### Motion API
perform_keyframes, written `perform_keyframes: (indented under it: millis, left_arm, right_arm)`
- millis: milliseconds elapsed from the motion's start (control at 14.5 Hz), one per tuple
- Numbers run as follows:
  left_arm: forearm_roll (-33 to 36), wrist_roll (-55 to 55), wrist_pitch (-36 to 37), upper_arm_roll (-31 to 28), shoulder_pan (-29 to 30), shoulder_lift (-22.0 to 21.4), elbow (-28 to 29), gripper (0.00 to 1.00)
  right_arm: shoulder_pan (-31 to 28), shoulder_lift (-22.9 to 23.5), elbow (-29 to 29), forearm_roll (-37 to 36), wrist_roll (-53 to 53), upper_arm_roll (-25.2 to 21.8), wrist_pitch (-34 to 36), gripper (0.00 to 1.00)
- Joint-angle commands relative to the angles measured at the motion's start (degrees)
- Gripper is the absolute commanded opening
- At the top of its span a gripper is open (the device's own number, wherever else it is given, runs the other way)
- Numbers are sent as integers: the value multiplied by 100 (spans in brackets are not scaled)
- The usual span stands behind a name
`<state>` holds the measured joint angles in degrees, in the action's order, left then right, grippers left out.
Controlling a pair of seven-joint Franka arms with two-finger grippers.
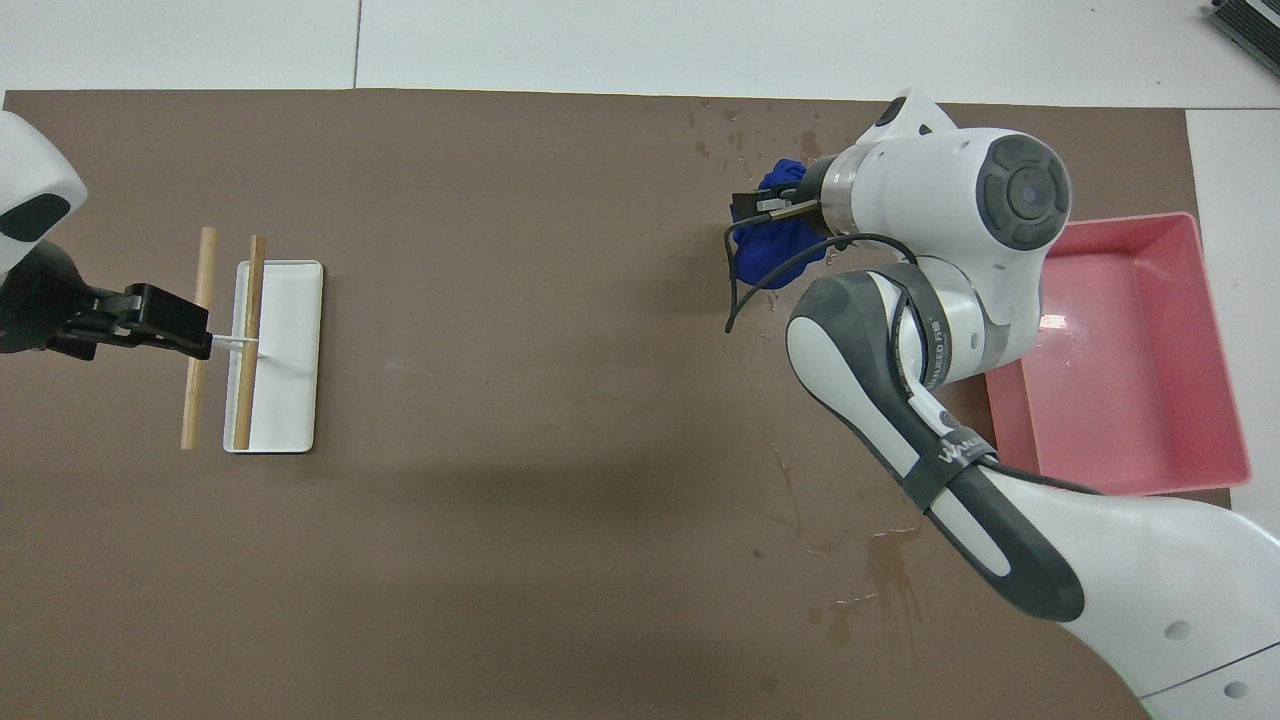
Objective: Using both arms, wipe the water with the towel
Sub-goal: 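Wipe the towel back along the streak away from the robot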
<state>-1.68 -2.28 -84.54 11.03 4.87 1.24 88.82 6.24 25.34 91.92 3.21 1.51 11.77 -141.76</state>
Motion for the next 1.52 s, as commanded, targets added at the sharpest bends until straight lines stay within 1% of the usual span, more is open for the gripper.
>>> perform_keyframes:
  millis: [0,138,346,415,553,691,830,1106,1245,1452]
  left_arm:
    - [97,26,34,-13,-13,-80,83,100]
    - [97,17,34,-13,-13,-80,83,100]
    - [97,17,34,-13,-13,-80,83,100]
    - [97,26,34,-13,-13,-80,83,100]
    - [97,26,34,-13,-13,-80,83,100]
    - [97,17,34,-13,-13,-80,83,100]
    - [97,17,34,-13,-13,-80,83,100]
    - [97,17,34,-13,-13,-80,83,100]
    - [97,26,34,-13,-13,-80,83,100]
    - [97,17,34,-13,-13,-80,83,100]
  right_arm:
    - [-272,173,-306,13,-711,54,0,0]
    - [-299,173,-297,-4,-810,36,-44,0]
    - [-299,251,-52,-162,-819,28,-518,0]
    - [-299,391,-77,-189,-810,27,-597,0]
    - [-290,716,-95,-434,-810,36,-1105,0]
    - [-255,919,-156,-505,-758,36,-1309,0]
    - [-150,964,-148,-453,-679,36,-1345,0]
    - [17,1034,-104,-409,331,45,-1609,0]
    - [-44,1026,-52,-409,342,54,-1522,0]
    - [-106,1034,255,-374,350,62,-1459,0]
